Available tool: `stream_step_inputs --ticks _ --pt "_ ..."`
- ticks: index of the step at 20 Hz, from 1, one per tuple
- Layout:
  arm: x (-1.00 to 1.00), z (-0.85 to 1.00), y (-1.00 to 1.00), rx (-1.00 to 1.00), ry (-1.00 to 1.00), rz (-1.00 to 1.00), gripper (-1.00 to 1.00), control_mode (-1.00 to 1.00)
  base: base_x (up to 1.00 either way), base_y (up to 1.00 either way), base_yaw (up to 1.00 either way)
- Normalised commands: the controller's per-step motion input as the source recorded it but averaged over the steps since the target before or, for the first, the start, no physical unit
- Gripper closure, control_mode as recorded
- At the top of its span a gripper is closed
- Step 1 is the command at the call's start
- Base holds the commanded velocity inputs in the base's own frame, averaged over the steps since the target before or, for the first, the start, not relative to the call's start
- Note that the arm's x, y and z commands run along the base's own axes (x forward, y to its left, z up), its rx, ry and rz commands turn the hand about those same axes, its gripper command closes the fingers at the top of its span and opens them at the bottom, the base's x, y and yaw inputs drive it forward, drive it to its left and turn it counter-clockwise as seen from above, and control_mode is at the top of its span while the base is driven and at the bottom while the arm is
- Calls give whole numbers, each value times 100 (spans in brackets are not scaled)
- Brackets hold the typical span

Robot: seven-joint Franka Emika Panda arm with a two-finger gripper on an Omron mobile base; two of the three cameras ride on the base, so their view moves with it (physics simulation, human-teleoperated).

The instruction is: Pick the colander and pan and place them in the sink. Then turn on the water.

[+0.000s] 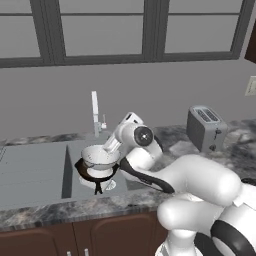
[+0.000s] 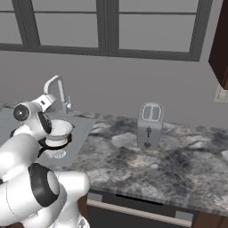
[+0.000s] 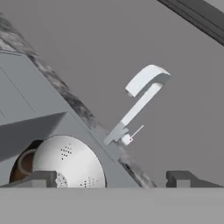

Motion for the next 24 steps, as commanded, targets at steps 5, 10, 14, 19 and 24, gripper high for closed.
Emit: stream_step_inputs --ticks 5,10,14,19,24 --pt "-6 -7 -54 18 -23 2 -100 -100 0 0 0" --pt "0 7 -30 25 -8 0 -100 -100 0 0 0" --pt "0 11 -5 21 0 0 -100 -100 0 0 0" --pt "0 2 -1 12 0 0 -100 -100 0 0 0" --pt "0 -6 -2 8 0 0 -100 -100 0 0 0"
